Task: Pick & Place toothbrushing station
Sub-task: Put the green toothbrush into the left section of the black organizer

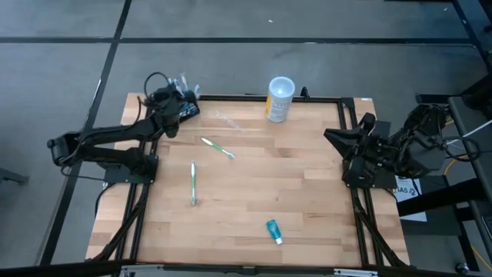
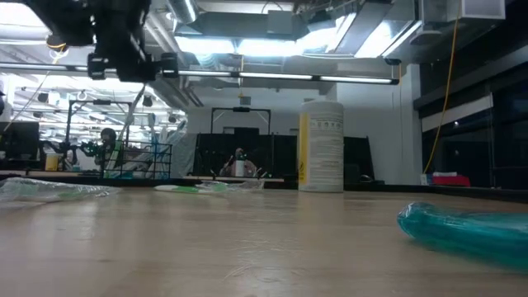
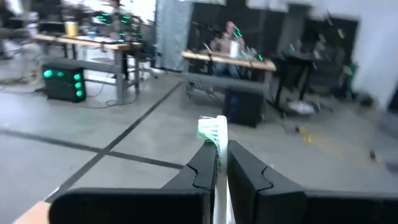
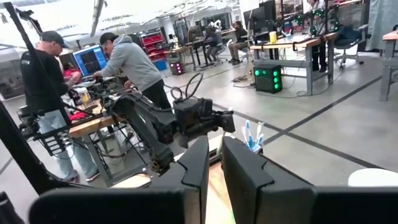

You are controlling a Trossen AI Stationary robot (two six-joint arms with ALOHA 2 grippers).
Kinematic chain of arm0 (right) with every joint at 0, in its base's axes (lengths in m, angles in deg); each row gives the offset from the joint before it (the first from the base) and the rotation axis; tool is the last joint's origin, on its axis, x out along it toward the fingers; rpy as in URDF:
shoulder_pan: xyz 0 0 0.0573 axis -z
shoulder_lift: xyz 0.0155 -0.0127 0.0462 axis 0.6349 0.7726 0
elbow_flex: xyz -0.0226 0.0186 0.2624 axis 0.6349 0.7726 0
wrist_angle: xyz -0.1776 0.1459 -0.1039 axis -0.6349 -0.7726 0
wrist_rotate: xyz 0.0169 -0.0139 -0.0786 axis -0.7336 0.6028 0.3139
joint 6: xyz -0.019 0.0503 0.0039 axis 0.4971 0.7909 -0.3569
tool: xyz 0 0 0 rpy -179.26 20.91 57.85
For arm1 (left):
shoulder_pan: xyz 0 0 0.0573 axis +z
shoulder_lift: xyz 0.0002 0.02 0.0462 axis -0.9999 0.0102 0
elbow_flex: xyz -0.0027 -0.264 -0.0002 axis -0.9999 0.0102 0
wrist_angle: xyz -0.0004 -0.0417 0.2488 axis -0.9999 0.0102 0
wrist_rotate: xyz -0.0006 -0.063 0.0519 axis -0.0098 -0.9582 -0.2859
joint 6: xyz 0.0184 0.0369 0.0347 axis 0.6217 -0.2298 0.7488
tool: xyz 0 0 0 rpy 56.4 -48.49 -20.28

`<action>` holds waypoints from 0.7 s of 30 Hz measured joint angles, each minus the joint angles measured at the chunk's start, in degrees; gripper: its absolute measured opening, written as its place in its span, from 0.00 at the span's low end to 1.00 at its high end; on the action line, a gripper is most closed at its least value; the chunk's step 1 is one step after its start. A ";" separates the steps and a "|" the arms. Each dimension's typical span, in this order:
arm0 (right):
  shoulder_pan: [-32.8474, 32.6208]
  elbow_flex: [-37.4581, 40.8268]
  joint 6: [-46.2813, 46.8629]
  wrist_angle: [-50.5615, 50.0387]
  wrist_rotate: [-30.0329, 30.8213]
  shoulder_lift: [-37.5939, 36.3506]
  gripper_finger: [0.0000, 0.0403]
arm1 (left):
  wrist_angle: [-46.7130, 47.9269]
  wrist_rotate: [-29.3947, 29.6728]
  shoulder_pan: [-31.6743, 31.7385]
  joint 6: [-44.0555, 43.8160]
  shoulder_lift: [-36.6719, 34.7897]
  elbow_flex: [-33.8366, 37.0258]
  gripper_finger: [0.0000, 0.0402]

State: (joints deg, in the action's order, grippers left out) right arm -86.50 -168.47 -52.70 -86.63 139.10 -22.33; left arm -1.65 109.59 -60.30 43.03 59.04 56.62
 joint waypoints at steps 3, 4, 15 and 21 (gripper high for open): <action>0.00 0.00 0.53 0.17 0.69 0.00 0.12 | -10.32 1.51 2.66 0.62 0.65 4.08 0.04; 0.00 0.00 0.99 0.22 1.00 0.00 0.12 | -14.17 1.49 3.73 1.20 0.96 5.59 0.04; 0.00 0.00 3.90 0.18 3.63 0.00 0.12 | -49.20 -7.63 9.47 22.34 2.23 13.71 0.04; 0.00 -0.02 5.51 0.15 4.07 0.00 0.12 | -53.98 -11.98 11.58 32.20 2.26 13.36 0.04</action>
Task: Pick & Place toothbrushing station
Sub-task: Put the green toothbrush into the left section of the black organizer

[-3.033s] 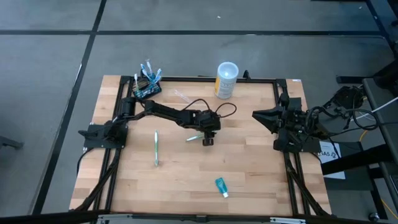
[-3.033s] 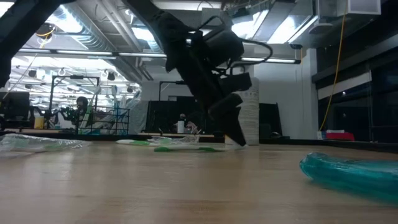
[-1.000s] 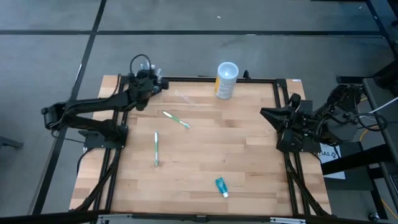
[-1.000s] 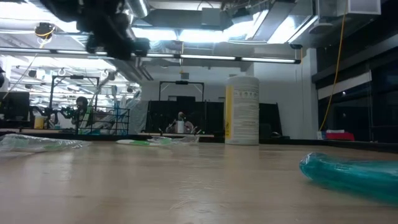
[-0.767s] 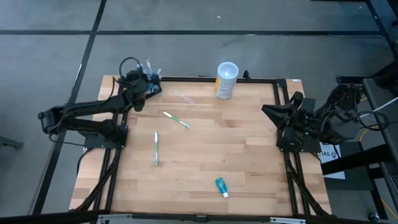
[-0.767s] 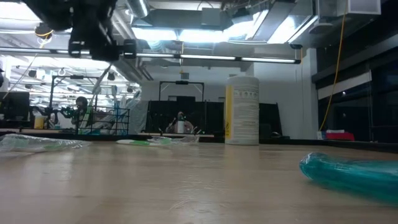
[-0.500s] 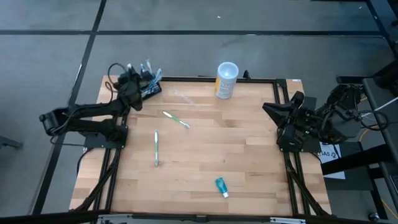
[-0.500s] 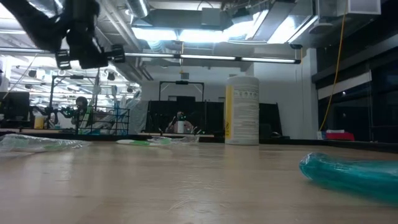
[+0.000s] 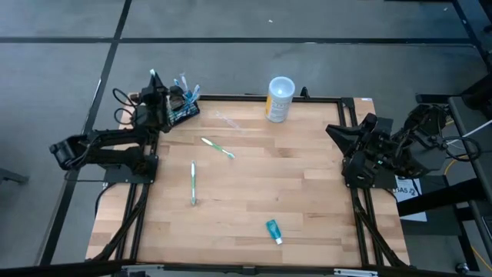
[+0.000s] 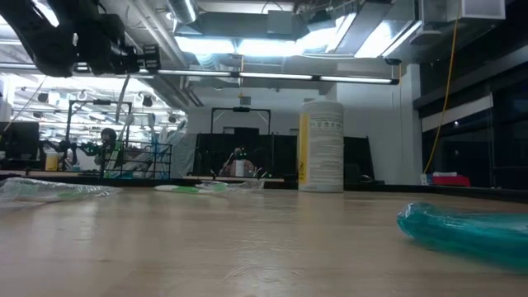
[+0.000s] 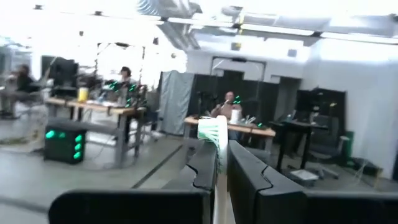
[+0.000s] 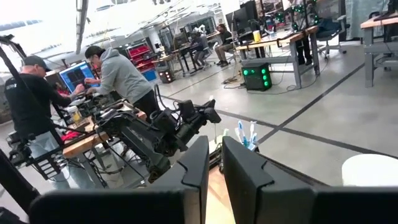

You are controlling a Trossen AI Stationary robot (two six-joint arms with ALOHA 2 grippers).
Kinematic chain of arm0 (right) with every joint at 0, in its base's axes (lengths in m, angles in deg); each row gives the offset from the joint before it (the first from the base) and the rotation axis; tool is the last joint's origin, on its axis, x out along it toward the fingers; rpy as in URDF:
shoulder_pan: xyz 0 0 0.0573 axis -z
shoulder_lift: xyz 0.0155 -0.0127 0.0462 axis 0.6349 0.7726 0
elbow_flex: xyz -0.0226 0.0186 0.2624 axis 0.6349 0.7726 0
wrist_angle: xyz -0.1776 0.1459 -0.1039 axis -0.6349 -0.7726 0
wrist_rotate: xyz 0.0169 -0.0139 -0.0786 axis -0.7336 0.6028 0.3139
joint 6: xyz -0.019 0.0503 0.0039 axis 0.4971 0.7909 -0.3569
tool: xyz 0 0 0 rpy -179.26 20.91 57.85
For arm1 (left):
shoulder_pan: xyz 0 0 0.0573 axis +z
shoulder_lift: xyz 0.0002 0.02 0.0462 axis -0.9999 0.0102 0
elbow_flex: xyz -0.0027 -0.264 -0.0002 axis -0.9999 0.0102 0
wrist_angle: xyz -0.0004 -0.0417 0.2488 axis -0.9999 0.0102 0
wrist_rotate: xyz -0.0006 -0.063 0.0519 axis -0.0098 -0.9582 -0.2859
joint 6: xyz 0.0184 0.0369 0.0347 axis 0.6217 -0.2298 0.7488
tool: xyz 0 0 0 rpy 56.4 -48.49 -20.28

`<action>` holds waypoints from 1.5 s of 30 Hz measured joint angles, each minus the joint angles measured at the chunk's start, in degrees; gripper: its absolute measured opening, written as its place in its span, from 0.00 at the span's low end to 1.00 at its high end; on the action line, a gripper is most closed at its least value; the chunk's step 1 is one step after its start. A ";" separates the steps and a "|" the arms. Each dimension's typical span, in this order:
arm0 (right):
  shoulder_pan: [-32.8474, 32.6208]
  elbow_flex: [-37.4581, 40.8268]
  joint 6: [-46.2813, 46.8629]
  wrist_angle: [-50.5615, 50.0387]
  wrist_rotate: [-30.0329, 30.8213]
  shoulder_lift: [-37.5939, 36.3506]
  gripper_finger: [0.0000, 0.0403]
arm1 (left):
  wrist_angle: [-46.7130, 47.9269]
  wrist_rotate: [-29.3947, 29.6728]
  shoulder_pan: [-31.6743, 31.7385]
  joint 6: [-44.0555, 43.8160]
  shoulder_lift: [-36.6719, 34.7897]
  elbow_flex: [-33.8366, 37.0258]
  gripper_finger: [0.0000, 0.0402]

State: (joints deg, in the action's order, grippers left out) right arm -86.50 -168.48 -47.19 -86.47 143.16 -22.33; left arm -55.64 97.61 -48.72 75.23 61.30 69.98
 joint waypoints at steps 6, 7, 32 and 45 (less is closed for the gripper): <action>0.00 0.02 2.07 -0.02 0.00 0.00 0.12 | 2.10 -11.04 4.14 -2.10 0.02 0.00 0.04; 0.00 0.02 2.44 -0.03 0.00 0.00 0.12 | 2.70 -11.76 4.89 -2.48 0.03 0.00 0.04; 0.00 0.02 11.78 -7.18 0.42 -0.11 0.12 | 0.30 -13.10 4.71 -12.49 8.67 9.17 0.04; 0.01 0.02 13.18 -7.78 0.42 -0.13 0.12 | -7.84 -14.37 0.57 -17.32 15.51 11.74 0.09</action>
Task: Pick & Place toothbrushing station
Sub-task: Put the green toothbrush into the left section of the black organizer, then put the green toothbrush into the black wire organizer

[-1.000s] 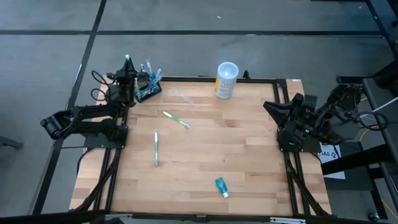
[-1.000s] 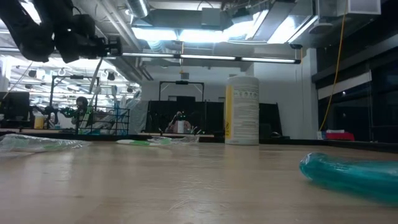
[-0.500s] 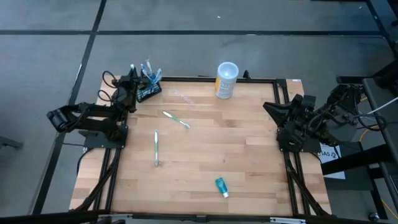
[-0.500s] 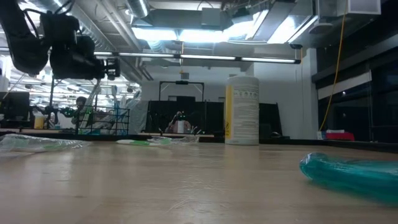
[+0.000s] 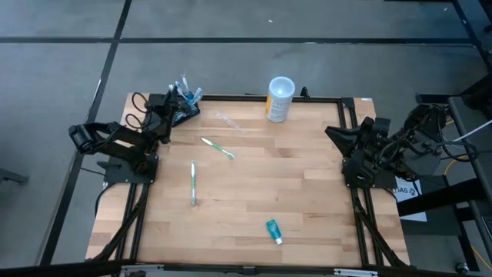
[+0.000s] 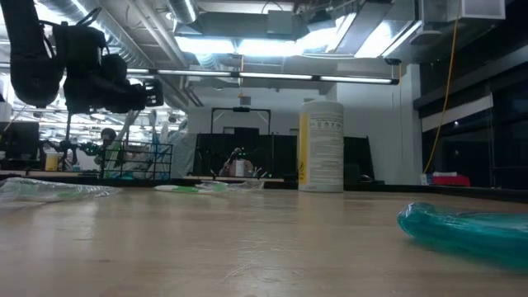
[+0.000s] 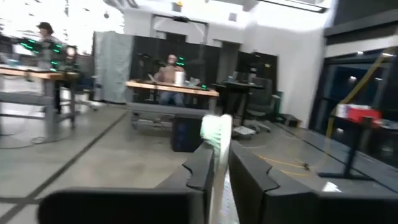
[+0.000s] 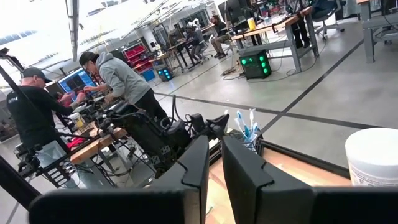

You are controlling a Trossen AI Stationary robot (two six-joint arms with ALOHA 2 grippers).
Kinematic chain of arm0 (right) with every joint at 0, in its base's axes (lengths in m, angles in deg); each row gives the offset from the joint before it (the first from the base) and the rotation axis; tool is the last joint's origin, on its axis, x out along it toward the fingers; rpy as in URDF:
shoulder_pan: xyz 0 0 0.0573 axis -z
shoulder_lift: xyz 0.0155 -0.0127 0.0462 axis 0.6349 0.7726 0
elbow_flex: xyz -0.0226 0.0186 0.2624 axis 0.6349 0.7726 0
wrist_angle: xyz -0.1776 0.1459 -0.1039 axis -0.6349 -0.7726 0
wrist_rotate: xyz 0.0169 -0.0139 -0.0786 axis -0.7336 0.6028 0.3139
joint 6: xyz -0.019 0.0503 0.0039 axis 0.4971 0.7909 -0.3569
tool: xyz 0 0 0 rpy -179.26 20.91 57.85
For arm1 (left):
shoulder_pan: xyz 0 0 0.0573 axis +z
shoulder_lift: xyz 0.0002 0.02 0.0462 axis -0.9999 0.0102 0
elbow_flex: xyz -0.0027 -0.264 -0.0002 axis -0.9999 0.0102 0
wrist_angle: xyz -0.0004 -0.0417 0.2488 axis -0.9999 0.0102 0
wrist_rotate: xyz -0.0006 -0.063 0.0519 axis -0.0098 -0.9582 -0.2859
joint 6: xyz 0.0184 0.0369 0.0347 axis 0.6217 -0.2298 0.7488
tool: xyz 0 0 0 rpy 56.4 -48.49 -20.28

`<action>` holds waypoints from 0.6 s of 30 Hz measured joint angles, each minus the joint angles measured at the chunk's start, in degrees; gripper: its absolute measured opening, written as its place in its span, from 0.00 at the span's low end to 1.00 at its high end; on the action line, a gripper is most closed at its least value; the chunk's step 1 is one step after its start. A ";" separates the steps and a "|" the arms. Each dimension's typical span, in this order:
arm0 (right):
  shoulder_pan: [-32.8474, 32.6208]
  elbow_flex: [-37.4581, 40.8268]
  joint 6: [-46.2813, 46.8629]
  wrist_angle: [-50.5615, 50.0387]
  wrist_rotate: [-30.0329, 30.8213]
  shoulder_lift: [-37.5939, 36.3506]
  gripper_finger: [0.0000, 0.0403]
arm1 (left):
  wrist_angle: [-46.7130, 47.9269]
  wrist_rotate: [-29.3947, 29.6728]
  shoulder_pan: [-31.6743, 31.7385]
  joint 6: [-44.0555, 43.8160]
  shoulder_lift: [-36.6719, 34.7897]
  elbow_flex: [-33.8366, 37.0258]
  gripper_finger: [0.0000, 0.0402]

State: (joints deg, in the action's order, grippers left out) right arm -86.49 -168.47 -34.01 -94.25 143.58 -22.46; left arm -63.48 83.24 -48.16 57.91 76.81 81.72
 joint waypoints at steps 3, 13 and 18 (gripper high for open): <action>0.00 -0.01 0.14 0.00 -0.02 0.00 0.12 | -0.21 0.25 -1.00 0.64 0.22 0.39 0.17; -0.01 -0.01 0.15 -0.07 -0.65 0.01 0.12 | -5.13 0.87 -5.06 3.95 -3.99 0.11 0.31; 0.01 0.00 -0.05 -0.09 -0.66 0.02 0.12 | 2.94 -11.68 -12.71 1.38 -8.38 -0.95 0.30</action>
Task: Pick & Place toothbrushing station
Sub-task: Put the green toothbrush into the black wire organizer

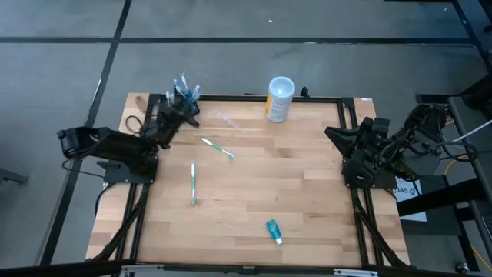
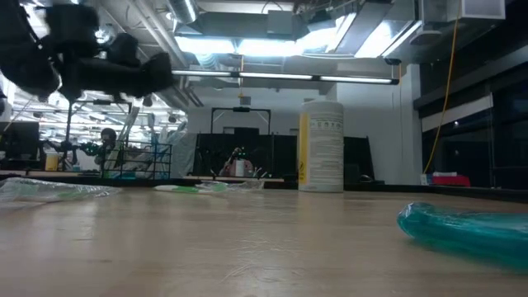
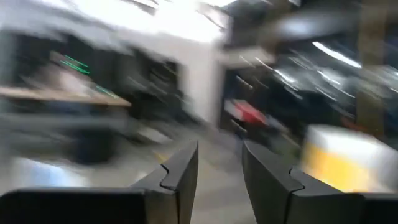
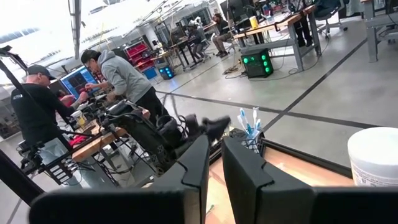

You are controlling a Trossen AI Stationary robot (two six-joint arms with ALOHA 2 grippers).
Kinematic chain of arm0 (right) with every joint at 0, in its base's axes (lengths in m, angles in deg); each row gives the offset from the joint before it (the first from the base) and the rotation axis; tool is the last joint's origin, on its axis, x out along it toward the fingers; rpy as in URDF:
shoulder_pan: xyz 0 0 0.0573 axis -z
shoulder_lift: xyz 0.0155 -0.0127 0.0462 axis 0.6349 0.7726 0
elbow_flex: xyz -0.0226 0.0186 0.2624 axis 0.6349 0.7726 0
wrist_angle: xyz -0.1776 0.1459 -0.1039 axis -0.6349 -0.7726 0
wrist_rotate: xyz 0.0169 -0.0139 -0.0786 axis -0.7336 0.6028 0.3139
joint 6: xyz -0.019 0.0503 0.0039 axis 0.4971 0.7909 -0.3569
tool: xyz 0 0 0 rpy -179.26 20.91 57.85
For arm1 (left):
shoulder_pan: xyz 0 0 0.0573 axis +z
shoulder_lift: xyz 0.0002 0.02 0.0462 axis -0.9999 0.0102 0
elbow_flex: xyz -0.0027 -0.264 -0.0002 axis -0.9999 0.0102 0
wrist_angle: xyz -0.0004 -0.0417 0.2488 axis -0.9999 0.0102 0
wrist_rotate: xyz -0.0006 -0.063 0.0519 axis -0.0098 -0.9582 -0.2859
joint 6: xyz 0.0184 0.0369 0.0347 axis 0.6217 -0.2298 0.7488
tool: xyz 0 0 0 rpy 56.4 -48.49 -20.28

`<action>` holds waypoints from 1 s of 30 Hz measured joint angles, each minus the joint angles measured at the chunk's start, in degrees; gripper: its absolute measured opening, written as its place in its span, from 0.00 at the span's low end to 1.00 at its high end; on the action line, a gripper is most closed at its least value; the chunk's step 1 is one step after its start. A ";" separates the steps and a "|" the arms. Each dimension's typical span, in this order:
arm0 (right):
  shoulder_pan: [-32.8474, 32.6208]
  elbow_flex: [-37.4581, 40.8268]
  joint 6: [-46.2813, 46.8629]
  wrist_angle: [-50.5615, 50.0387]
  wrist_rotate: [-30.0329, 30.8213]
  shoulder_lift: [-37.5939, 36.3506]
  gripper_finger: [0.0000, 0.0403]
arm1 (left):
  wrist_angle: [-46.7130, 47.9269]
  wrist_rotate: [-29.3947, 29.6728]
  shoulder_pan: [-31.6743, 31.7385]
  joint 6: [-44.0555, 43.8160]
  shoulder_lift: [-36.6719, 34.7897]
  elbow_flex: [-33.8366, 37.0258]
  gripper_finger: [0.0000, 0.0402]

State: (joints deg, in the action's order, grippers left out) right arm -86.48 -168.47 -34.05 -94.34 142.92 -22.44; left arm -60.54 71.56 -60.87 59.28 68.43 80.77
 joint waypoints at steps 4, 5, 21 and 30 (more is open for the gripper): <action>-0.01 0.00 -0.66 -0.06 0.00 0.00 0.12 | 27.06 -9.27 -7.72 -7.96 -2.77 -6.50 0.27; -0.02 0.00 -0.86 -0.06 0.00 0.00 0.12 | 35.53 -11.23 -9.46 -9.04 -3.05 -9.02 0.27; 0.00 -0.02 -4.82 0.68 -0.87 0.33 0.12 | 96.94 -34.57 -18.02 6.05 12.84 -38.33 0.25; -0.02 0.00 -4.92 1.86 -2.42 2.19 0.12 | 98.17 -33.81 -17.85 14.71 22.84 -45.72 0.25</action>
State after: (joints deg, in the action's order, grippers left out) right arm -86.50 -168.47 -38.98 -92.49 140.50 -20.25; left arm 37.63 37.75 -78.72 74.00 91.27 35.04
